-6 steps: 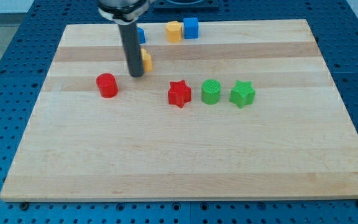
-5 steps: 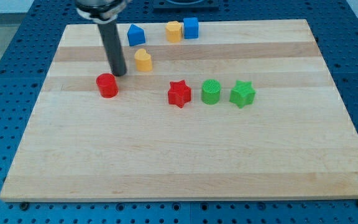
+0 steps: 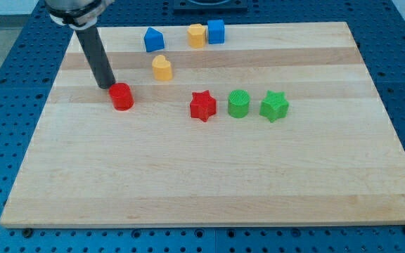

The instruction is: Move the red circle parallel to the left of the red star

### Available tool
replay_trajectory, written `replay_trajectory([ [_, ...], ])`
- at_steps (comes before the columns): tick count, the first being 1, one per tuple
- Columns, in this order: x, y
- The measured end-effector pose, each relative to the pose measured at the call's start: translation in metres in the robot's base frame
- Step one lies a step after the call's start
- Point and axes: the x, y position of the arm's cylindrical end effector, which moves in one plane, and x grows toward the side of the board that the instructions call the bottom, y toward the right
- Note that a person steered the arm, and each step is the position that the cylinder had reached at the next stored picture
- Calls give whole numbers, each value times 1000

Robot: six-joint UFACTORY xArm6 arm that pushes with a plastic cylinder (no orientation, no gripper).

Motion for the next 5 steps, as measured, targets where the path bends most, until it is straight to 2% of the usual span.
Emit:
replay_trajectory([
  [3, 66, 6],
  [5, 68, -38],
])
